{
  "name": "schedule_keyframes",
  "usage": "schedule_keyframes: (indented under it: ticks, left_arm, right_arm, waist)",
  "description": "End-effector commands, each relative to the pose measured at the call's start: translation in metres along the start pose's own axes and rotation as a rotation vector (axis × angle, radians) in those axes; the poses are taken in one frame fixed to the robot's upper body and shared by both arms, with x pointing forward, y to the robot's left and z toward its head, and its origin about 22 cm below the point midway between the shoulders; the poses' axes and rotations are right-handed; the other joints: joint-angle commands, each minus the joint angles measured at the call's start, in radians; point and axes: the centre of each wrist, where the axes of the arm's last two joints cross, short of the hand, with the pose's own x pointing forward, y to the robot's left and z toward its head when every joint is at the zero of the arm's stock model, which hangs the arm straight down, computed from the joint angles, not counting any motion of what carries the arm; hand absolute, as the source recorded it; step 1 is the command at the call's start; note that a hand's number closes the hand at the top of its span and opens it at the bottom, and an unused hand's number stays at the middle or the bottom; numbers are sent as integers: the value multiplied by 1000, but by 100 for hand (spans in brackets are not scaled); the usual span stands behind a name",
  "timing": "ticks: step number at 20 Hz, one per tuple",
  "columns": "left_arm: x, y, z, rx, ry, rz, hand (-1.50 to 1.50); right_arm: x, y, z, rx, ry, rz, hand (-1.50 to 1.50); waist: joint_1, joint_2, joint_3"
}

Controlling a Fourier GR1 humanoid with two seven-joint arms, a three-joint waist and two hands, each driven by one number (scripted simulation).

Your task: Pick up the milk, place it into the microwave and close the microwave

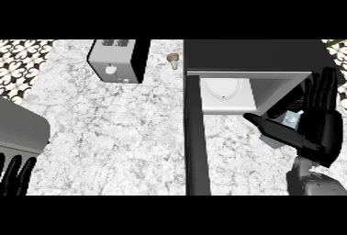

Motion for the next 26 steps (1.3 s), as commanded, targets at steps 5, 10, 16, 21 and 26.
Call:
schedule_keyframes:
  ticks: [5,10,16,21,26]
  left_arm:
    - [5,-5,8,4,-3,-4,-150]
    - [-6,3,14,5,17,8,-150]
    - [-11,-1,15,-9,12,1,-150]
    - [1,11,23,-5,8,10,-150]
    - [1,7,16,-15,13,7,-150]
  right_arm:
    - [-41,-40,24,-69,44,28,-150]
    - [-62,-57,27,-83,70,52,-150]
    - [-98,-59,36,-77,84,63,-150]
    - [-108,-101,21,-65,87,83,-150]
    - [-128,-91,39,-23,59,100,-150]
  waist:
    - [-5,-1,0]
    - [-3,0,0]
    - [-1,0,0]
    - [1,0,0]
    - [-2,0,0]
